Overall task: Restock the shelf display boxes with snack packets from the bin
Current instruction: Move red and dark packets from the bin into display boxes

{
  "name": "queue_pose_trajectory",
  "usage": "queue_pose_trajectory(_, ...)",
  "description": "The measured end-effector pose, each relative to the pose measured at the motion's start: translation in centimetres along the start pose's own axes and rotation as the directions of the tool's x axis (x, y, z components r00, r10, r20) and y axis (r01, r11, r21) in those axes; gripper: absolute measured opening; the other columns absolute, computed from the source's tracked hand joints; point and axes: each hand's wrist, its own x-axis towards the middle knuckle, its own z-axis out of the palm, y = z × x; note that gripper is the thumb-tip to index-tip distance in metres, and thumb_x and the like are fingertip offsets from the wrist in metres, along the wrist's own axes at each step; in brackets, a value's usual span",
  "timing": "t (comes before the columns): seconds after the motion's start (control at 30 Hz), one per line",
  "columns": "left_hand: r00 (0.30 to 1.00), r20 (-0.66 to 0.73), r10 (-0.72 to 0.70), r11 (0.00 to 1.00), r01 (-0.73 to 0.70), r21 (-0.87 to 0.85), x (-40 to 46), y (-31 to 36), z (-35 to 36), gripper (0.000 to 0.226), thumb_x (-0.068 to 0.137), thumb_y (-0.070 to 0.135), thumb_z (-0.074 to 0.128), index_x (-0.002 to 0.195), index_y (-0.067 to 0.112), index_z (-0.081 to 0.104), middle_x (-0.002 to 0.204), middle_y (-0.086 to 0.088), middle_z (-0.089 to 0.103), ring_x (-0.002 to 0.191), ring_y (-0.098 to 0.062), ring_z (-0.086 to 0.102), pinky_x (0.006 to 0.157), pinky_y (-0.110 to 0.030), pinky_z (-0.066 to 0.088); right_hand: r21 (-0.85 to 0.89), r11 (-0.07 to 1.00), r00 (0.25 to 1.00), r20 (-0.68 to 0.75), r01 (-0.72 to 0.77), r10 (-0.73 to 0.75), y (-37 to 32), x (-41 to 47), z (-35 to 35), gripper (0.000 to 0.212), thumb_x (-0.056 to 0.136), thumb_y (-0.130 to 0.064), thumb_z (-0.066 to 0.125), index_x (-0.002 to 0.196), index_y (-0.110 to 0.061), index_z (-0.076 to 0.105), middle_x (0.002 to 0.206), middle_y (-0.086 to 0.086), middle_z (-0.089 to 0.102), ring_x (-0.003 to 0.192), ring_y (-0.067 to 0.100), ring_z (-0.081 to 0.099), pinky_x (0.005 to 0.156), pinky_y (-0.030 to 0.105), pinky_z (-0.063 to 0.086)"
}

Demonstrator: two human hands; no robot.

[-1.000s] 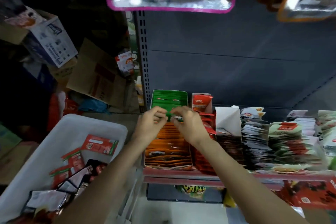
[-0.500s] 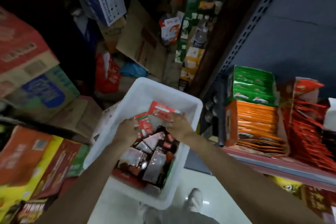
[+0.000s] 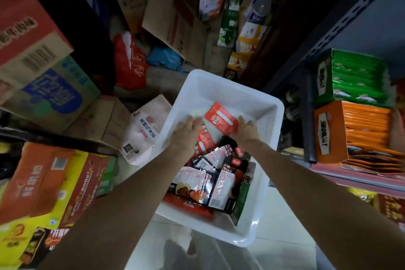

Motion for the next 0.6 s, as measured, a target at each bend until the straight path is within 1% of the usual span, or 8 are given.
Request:
queue_pose_trajectory(0.1,1.0,-0.005,-0.019,0.999,0.019,0.041,0.8,-0.1,-0.1,0.09,0.076,-0.001,0.071,0.146,0.006,0.014,0.142,-0.017,0.027,0.122,-0.033,0.045,0.097,-0.036,0.041,0.005,0.998,0.998,-0.013,-0.058,0.058,0.3,0.4,0.4,0.046,0.091,-0.018,0.059,0.129,-0.005,0.037,0.129,0.02,0.044,0.122,0.034,0.043,0.097,0.04,0.04)
queue_pose_trajectory(0.2,1.0,-0.01,-0.016,0.997,0.017,0.073,1.3,0.0,-0.5,0.076,0.073,0.011,0.078,0.133,0.0,0.034,0.129,-0.016,0.042,0.117,-0.028,0.048,0.097,-0.031,0.04,-0.078,0.996,0.995,-0.087,-0.049,0.042,0.5,0.7,0.7,0.035,0.094,-0.009,0.051,0.128,-0.001,0.047,0.132,0.018,0.039,0.125,0.031,0.038,0.1,0.037,0.038)
queue_pose_trajectory(0.27,0.999,-0.047,0.015,0.993,-0.01,0.116,1.7,-0.1,-0.8,0.054,0.075,0.013,0.077,0.121,0.004,0.05,0.119,-0.012,0.055,0.111,-0.026,0.053,0.094,-0.031,0.043,-0.102,0.995,0.996,-0.092,-0.016,0.007,0.4,0.9,0.8,0.03,0.094,-0.007,0.049,0.124,-0.001,0.051,0.127,0.017,0.046,0.12,0.03,0.043,0.095,0.035,0.041)
queue_pose_trajectory(0.33,0.993,-0.115,0.031,0.995,-0.019,0.098,1.8,-0.1,-1.5,0.024,0.078,0.011,0.072,0.101,0.009,0.063,0.102,-0.01,0.067,0.098,-0.025,0.062,0.083,-0.031,0.048,-0.023,1.0,0.997,-0.076,0.0,-0.002,0.5,1.0,0.6,0.021,0.094,-0.008,0.047,0.112,-0.004,0.055,0.114,0.017,0.057,0.106,0.031,0.055,0.08,0.033,0.044)
queue_pose_trajectory(0.37,0.989,-0.146,0.036,0.996,-0.024,0.084,1.7,-0.1,-1.9,0.015,0.079,0.01,0.07,0.093,0.009,0.066,0.095,-0.01,0.068,0.092,-0.026,0.064,0.077,-0.031,0.047,0.03,1.0,0.997,-0.075,0.007,-0.005,0.5,0.9,0.4,0.017,0.094,-0.008,0.046,0.108,-0.005,0.055,0.109,0.017,0.06,0.1,0.032,0.058,0.074,0.032,0.043)
queue_pose_trajectory(0.43,0.985,-0.157,0.074,0.996,-0.064,0.068,1.4,-0.1,-2.6,0.009,0.08,0.007,0.068,0.089,0.006,0.066,0.092,-0.012,0.067,0.09,-0.028,0.062,0.071,-0.032,0.044,0.124,0.992,0.993,-0.114,0.039,-0.024,0.1,0.3,-0.3,0.017,0.095,-0.011,0.046,0.108,-0.004,0.054,0.106,0.017,0.061,0.097,0.033,0.059,0.072,0.03,0.041)
queue_pose_trajectory(0.5,0.976,-0.178,0.125,0.991,-0.115,0.067,1.2,-0.4,-3.0,0.01,0.083,0.002,0.063,0.092,0.004,0.066,0.097,-0.014,0.062,0.095,-0.03,0.057,0.074,-0.035,0.044,0.216,0.972,0.983,-0.173,0.094,-0.056,-0.3,-0.5,-1.1,0.018,0.095,-0.015,0.051,0.108,-0.005,0.057,0.104,0.017,0.064,0.096,0.033,0.06,0.072,0.029,0.041)
queue_pose_trajectory(0.6,0.976,-0.186,0.111,0.981,-0.138,-0.137,0.3,-0.9,-3.8,0.016,0.084,0.001,0.056,0.095,0.009,0.065,0.099,-0.016,0.057,0.095,-0.032,0.057,0.08,-0.04,0.048,0.291,0.94,0.96,-0.262,0.178,-0.101,-0.6,-2.3,-2.4,0.018,0.095,-0.016,0.052,0.104,-0.005,0.063,0.097,0.019,0.066,0.086,0.033,0.062,0.066,0.027,0.039)
